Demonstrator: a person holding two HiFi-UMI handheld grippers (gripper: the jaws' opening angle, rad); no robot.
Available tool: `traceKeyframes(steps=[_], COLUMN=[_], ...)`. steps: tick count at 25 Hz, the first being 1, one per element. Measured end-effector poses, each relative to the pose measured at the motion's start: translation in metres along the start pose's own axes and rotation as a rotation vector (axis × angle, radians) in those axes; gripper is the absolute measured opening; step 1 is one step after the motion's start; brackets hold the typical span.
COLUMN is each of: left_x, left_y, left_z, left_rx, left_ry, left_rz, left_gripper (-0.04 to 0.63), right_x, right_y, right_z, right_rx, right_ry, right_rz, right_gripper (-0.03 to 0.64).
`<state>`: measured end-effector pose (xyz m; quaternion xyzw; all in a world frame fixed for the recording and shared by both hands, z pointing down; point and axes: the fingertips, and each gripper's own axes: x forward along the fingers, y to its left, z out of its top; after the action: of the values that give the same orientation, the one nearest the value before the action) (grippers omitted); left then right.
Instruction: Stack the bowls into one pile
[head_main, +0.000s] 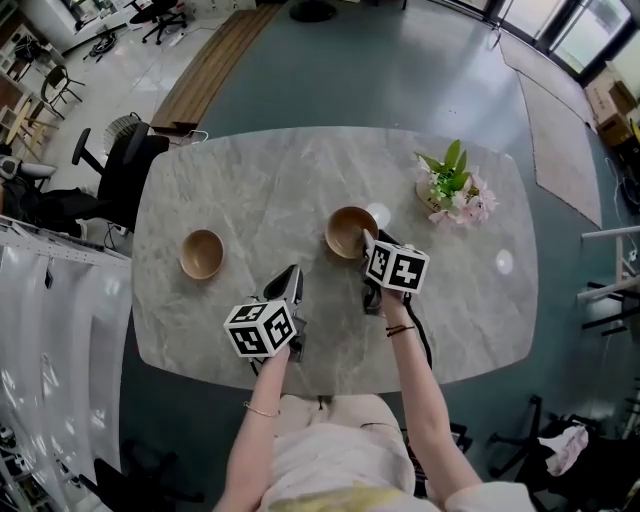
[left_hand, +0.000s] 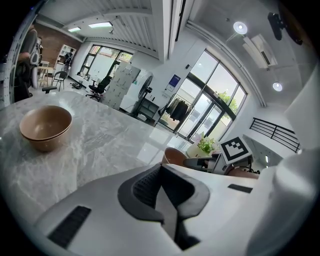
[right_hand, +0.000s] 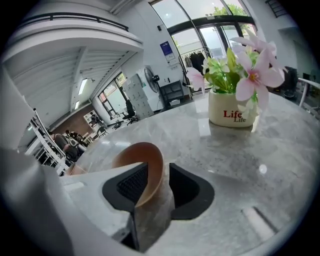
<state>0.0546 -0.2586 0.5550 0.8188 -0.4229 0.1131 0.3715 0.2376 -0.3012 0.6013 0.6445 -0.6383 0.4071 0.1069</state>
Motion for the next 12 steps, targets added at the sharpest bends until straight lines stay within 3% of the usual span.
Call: traceKeyframes(steps=[12], left_x=[0.002], left_y=[0.008], left_z=[0.001], left_rx=[-0.017], left_ry=[-0.004], left_rz=[0.025], left_gripper=[0.0], right_x=[0.016], right_y=[-0.009], right_z=[-0.003], right_rx=[0.001], right_ry=[0.07], right_rz=[-0.069], right_gripper=[0.081])
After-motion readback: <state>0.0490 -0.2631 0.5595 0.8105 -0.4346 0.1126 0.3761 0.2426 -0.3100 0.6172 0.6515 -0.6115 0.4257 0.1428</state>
